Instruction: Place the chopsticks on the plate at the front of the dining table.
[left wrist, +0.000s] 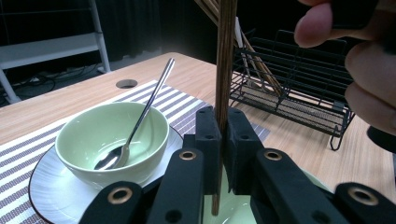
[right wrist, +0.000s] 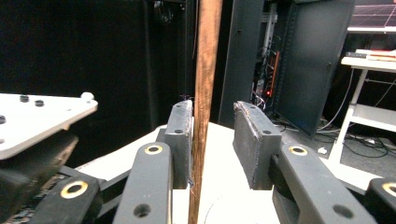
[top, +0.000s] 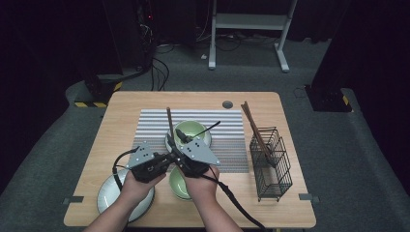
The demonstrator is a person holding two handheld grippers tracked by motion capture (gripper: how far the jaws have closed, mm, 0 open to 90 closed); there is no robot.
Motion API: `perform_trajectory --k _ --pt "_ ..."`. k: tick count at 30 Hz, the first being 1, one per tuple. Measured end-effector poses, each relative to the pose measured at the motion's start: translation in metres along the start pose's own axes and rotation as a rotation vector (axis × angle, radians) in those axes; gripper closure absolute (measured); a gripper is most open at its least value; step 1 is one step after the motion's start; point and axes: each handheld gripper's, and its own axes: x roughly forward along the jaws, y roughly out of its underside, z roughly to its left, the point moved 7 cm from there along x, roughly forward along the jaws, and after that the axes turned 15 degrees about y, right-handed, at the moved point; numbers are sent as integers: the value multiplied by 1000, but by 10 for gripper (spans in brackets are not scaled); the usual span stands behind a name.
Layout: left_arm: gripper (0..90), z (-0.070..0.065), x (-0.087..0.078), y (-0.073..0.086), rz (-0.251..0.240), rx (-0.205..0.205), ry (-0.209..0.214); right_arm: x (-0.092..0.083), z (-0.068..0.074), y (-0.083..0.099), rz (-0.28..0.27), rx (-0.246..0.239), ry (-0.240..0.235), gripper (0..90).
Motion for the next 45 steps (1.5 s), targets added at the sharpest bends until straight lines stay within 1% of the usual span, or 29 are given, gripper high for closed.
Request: perform_trajectory --k 1,2,5,6,10,14,17,26,45 --pt "847 0 0 0 -2 -3 1 0 -1 1 4 9 3 673" --pt "847 0 0 0 -5 -7 3 0 -2 1 3 6 5 673" --pt "847 0 -1 0 -11 -2 6 1 -7 3 13 24 16 669" --pt "847 0 -1 0 -15 -6 7 2 -9 4 15 26 19 667" --pt "847 -1 -3 1 -20 -14 9 5 -17 8 23 43 36 647" --pt "847 -2 -5 3 -32 -22 11 7 -25 13 40 71 47 621" --pt "847 -2 -6 4 -32 -20 10 8 -28 16 46 81 54 608" --pt "847 -4 -6 7 -34 -22 22 9 -35 24 55 96 65 572" --pt "839 -4 -9 9 -44 -36 40 10 -44 34 72 112 88 549"
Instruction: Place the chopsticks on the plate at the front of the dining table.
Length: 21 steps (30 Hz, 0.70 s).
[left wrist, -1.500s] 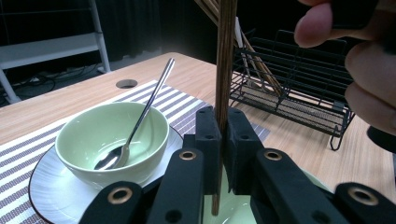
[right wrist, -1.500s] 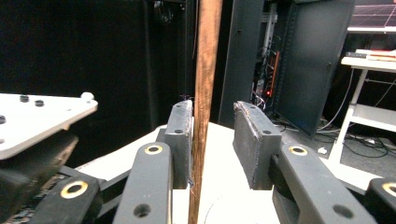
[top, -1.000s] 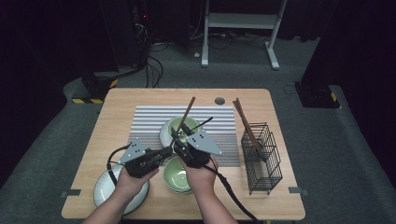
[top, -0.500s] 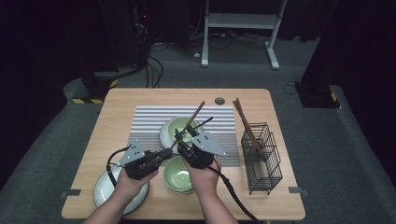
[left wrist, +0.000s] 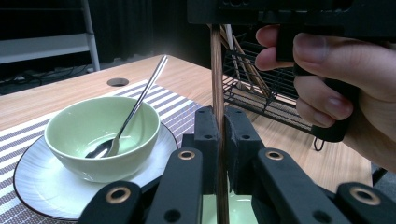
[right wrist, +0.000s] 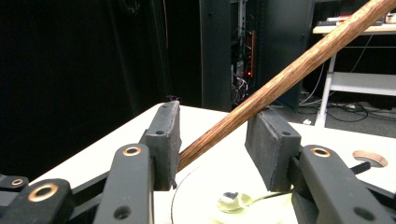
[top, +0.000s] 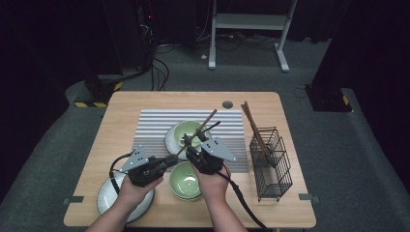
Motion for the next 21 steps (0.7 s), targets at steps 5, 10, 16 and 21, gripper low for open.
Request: perform_trajectory --k 5,10,16,21 --pt "837 -1 -2 0 -9 -2 13 0 -1 1 2 6 -2 540" --pt "837 -1 -3 -1 -12 -5 16 -1 -1 0 2 4 -2 535" --pt "844 3 -2 2 7 -14 -4 -2 -1 -3 -5 -1 1 535" --pt "843 8 -4 1 4 -28 -22 -7 -4 -8 -18 -10 7 534"
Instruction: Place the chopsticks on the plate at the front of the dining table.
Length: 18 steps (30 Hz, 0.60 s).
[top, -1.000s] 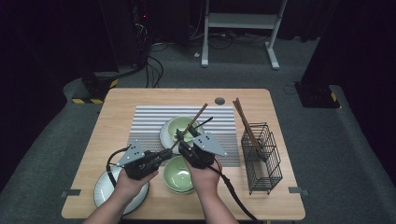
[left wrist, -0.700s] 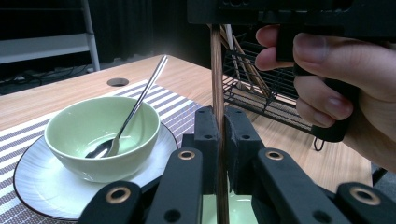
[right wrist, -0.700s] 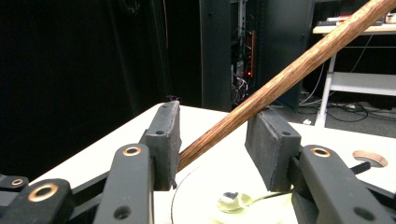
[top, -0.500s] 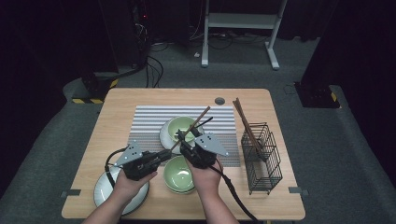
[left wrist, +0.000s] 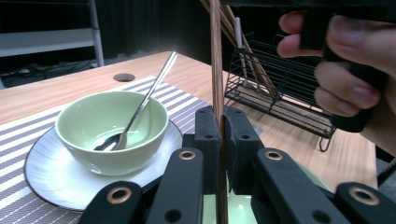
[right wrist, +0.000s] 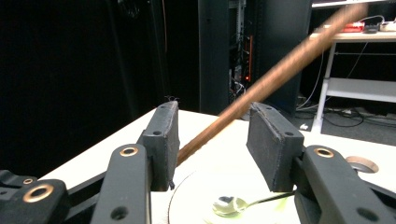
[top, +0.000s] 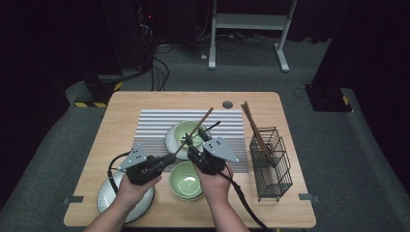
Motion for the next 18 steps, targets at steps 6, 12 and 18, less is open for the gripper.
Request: perform_trajectory --k 6,12,18 --pt "843 5 -5 -3 -3 -7 -26 -7 -6 -3 -10 -24 14 534" --pt "844 10 -12 -3 1 -13 -46 -14 -13 0 -9 -44 27 525" --pt "845 16 -18 0 7 -22 -71 -17 -22 10 -1 -80 47 517"
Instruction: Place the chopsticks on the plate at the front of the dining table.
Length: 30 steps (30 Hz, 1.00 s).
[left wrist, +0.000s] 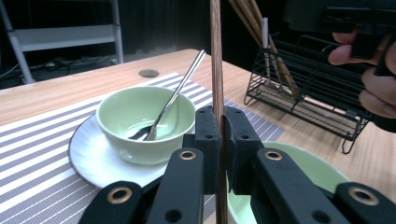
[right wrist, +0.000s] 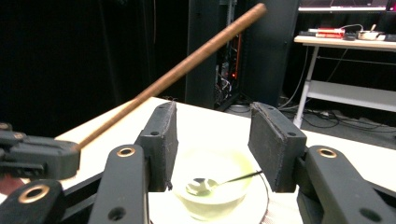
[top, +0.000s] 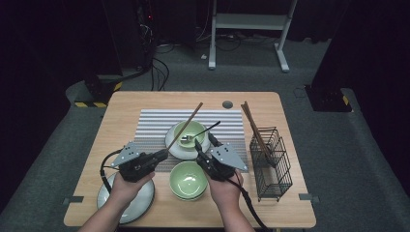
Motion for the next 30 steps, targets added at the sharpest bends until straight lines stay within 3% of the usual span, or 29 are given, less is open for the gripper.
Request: perform_trajectory --k 18,22,30 --pt "845 23 0 4 40 -55 -63 -15 -30 35 47 -13 40 479" --pt "845 32 1 5 80 -36 -82 -19 -29 41 50 -28 43 478" --pt "845 55 4 11 135 -76 -118 -21 -25 52 56 -46 30 460"
